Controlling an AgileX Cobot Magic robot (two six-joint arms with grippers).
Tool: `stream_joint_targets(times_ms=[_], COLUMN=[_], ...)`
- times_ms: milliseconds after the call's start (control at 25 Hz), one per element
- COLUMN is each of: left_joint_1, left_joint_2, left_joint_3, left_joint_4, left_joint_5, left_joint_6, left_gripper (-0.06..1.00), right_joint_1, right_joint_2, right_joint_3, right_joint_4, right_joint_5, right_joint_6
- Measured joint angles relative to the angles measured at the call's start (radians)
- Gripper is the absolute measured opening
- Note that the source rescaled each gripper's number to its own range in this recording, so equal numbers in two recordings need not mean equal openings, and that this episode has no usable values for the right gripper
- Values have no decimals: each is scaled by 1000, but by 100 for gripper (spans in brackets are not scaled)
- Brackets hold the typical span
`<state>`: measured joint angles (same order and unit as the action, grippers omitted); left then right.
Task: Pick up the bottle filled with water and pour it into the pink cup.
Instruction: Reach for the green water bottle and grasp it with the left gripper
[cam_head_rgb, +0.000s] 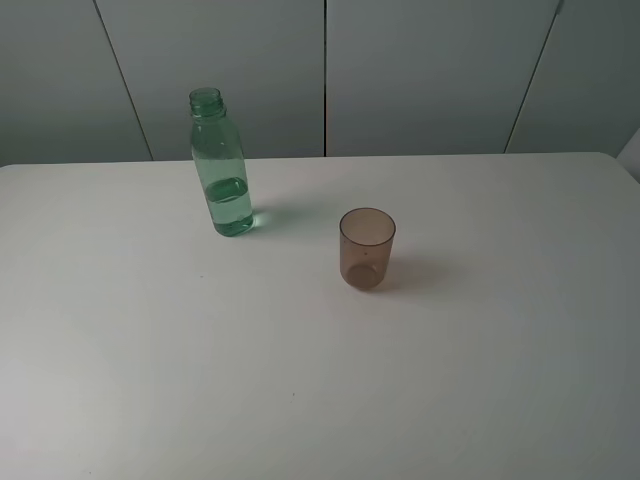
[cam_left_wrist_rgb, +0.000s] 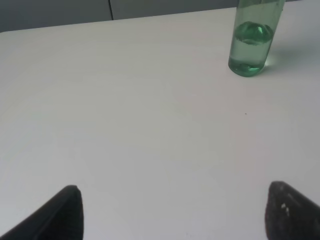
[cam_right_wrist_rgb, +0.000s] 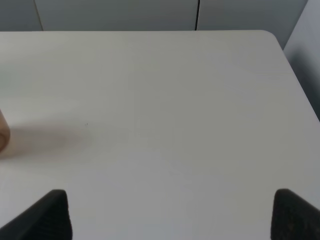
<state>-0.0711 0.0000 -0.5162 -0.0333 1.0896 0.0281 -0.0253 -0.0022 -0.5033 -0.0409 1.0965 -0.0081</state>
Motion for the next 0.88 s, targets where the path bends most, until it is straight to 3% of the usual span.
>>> stream_joint_targets(times_ms=[880], left_joint_1=[0], left_joint_2=[2], left_joint_3=[0], left_joint_4=[0], left_joint_5=[0], left_joint_6=[0], left_gripper=[79], right_joint_1=[0], right_joint_2=[0], right_joint_3=[0], right_joint_4=[0], right_joint_5=[0], right_joint_6=[0])
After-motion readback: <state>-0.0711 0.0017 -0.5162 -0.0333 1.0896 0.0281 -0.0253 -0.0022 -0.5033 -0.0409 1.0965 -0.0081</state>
